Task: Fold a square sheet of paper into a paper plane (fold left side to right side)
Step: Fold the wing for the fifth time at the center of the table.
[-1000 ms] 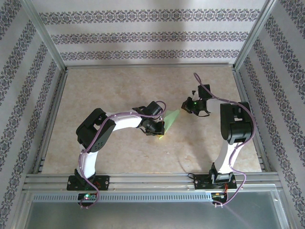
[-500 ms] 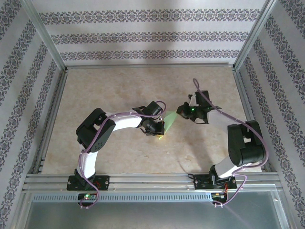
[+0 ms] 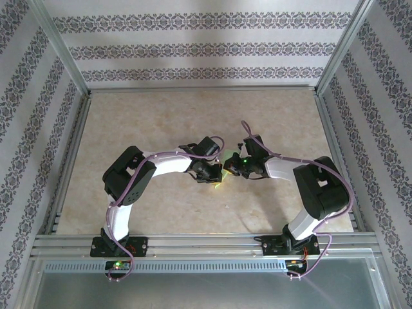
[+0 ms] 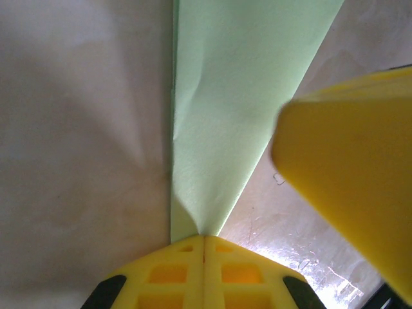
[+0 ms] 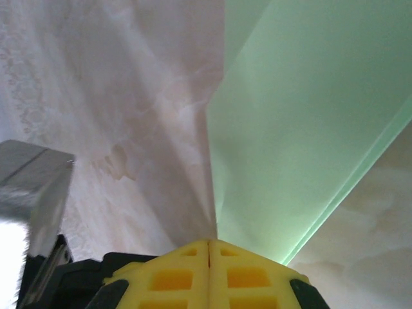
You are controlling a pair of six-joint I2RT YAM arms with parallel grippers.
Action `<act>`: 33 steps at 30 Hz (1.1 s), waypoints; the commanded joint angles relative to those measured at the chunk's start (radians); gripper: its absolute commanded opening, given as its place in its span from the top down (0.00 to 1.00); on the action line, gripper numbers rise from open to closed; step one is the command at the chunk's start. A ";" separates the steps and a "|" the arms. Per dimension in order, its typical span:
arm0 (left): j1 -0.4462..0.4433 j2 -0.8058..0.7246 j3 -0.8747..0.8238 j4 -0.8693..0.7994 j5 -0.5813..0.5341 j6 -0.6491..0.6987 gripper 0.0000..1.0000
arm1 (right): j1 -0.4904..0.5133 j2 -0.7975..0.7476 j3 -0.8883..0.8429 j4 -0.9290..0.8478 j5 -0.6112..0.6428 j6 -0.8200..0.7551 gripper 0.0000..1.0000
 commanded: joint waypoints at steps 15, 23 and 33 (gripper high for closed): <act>-0.005 -0.142 -0.023 -0.033 0.045 -0.032 0.92 | 0.018 0.112 -0.040 0.011 0.013 -0.051 1.00; 0.000 -0.121 -0.048 -0.052 0.130 -0.039 0.93 | 0.021 0.114 -0.032 0.006 0.014 -0.062 1.00; 0.006 -0.076 -0.055 -0.002 0.121 -0.061 0.94 | 0.021 0.120 -0.026 -0.006 0.008 -0.072 1.00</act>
